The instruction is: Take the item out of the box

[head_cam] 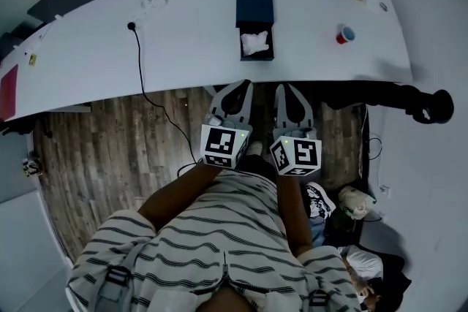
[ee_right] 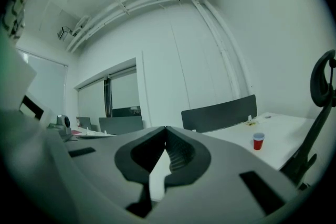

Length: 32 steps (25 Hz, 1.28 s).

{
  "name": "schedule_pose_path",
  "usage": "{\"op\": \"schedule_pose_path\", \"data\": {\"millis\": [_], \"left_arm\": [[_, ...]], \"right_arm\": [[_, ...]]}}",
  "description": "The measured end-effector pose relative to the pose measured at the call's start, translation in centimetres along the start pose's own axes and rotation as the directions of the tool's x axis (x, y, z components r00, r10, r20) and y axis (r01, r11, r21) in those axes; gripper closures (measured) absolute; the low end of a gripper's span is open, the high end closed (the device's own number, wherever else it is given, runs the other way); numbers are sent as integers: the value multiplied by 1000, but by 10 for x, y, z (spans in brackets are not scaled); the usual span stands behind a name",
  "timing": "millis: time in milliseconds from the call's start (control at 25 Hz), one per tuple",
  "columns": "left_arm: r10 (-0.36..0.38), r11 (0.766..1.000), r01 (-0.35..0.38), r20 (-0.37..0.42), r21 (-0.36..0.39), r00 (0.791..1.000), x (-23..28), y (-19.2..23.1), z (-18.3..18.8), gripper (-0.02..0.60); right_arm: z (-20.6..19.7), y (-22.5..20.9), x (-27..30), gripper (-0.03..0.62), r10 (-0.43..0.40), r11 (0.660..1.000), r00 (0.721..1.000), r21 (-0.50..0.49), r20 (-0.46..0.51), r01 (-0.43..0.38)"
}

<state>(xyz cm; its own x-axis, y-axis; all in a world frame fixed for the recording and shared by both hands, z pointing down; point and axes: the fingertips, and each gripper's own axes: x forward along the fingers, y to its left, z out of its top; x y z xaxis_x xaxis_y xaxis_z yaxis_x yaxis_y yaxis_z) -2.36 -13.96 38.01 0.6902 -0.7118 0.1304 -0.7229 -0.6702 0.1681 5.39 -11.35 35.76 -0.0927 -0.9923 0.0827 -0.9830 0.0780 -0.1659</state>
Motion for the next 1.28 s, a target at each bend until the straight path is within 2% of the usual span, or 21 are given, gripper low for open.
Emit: {"op": "schedule_pose_path", "data": {"millis": [840, 1000, 1280], "left_arm": [[97, 995, -97, -95, 2, 991, 96, 0, -27, 557], [110, 994, -112, -128, -12, 986, 107, 3, -38, 557], [148, 988, -153, -199, -12, 969, 126, 15, -63, 555]], "right_arm": [[-21, -74, 59, 576, 68, 998, 995, 17, -75, -67], [-31, -78, 65, 576, 86, 995, 992, 50, -92, -82], [-48, -83, 72, 576, 106, 994, 986, 53, -128, -100]]}}
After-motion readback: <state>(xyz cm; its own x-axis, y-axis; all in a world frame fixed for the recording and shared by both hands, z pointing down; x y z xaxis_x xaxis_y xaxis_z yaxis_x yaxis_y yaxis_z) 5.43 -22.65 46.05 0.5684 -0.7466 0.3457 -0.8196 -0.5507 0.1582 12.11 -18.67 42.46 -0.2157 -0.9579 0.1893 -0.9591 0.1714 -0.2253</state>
